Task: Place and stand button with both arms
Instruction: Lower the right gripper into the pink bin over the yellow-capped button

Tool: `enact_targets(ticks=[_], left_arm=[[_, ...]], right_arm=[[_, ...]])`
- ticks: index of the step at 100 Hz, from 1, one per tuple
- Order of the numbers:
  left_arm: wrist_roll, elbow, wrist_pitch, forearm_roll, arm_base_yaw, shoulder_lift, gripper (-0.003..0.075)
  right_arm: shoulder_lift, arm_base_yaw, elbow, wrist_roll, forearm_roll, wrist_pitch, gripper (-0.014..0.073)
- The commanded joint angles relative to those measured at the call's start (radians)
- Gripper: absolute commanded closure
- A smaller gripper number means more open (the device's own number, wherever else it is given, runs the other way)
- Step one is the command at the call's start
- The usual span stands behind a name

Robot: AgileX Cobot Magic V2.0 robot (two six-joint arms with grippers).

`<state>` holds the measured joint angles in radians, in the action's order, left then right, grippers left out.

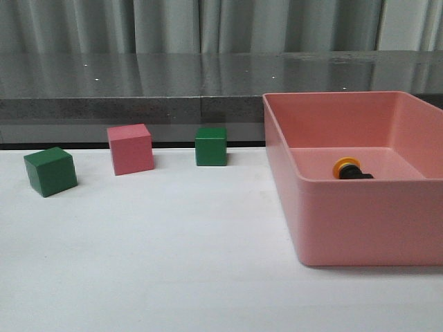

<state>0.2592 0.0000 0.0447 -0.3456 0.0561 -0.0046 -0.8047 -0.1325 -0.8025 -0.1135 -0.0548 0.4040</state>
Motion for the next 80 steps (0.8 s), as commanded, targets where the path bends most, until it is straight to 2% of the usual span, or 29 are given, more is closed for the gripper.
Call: enact_targets(ticks=[1,31,39,50,70,80], left_arm=[[0.011,0.046,0.074,0.011,0.006,-0.03,0.074],[0.011,0.046,0.074,0.011,0.006,-0.03,0.074],[0.011,0.046,0.074,0.011,0.006,-0.03,0.074],[0.011,0.046,0.074,0.011,0.006,-0.03,0.074],[0.011,0.046,0.074,0.011,0.006,-0.03,0.074],[0.011,0.046,0.074,0.011,0.006,-0.03,0.074]], right_arm=[[-0.121,-0.017,-0.107,0.001,-0.007,-0.044,0.0663],[-0.489,-0.024,-0.225,0.002,-0.007,-0.075,0.066],[-0.549,-0.035,-0.225,0.003,-0.007,-0.075,0.0627],[-0.619,-0.061,-0.225,0.008,-0.008,-0.075,0.0472],[-0.71,-0.075,-0.225,0.085,-0.008,-0.116,0.0048],[-0.753,-0.075,-0.225,0.114,-0.008,-0.157,-0.0057]])
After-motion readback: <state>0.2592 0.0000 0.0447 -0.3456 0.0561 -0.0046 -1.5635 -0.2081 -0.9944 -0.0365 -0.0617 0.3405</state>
